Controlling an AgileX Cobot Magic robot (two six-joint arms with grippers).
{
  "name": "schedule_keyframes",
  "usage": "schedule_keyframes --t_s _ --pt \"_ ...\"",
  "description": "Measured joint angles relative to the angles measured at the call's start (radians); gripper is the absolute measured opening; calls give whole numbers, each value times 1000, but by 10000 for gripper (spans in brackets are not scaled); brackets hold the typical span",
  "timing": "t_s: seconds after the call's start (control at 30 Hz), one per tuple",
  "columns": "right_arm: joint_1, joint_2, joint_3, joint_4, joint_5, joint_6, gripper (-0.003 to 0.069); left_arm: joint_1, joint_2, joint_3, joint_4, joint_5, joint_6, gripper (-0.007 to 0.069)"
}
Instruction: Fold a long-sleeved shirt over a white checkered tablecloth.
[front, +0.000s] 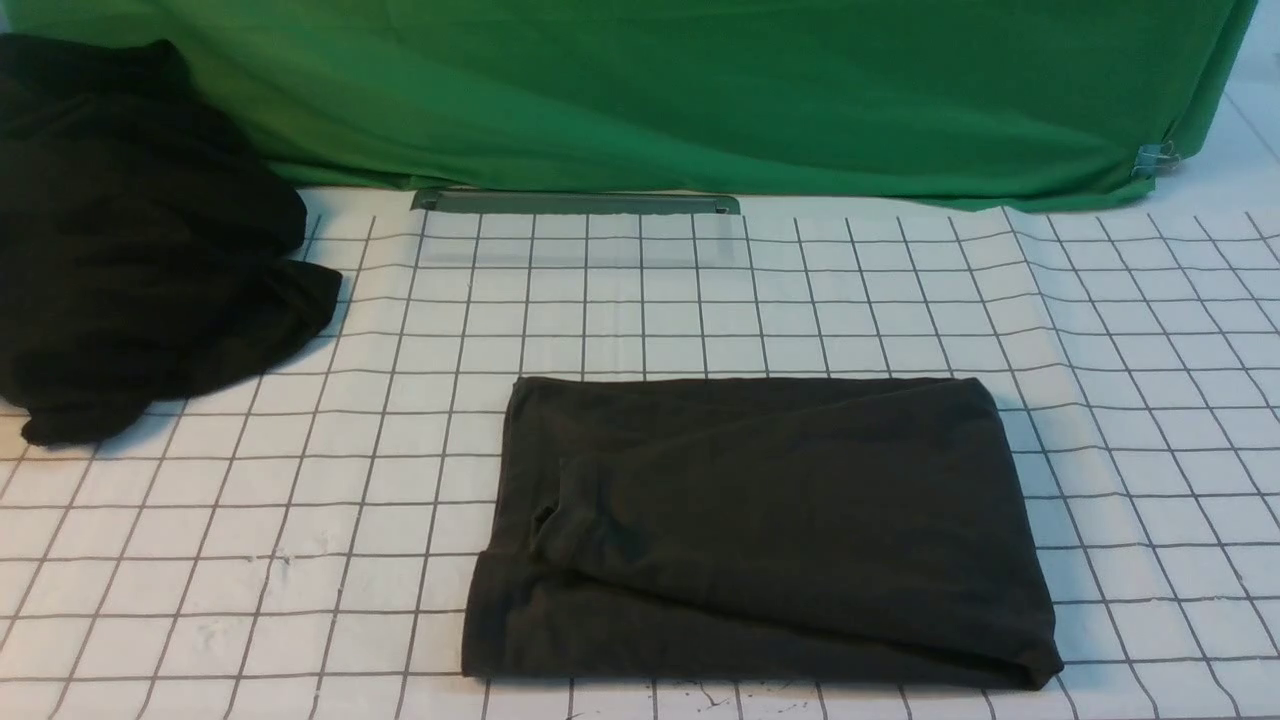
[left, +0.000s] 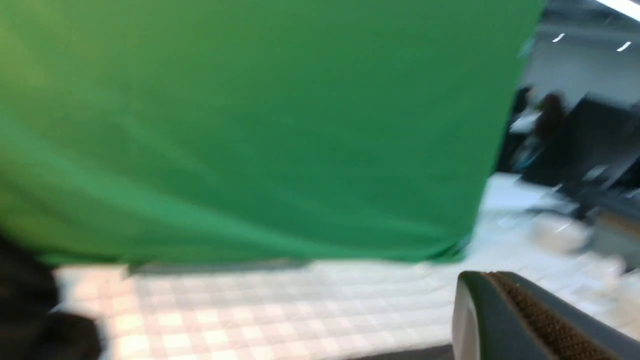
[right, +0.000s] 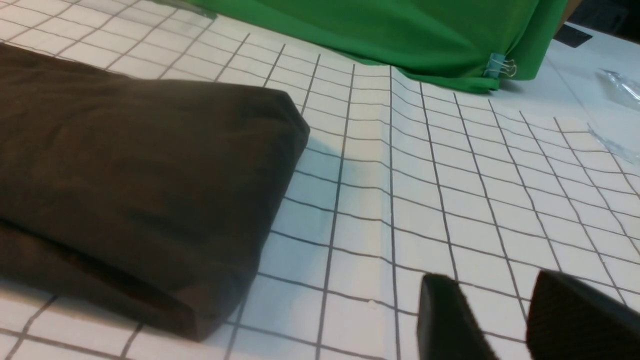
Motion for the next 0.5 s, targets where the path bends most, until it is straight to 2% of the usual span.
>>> schedule_keyframes --t_s 0.13,0.27,0.33,0.5 --pt "0 0 0 0 0 0 241 74 -79 122 74 4 0 1" --pt "0 0 0 0 0 0 241 242 -143 252 117 -18 -1 1" --pt "0 0 0 0 0 0 241 285 -143 291 127 -41 -1 1" --pt "0 0 0 0 0 0 241 302 -143 411 160 -112 -2 1"
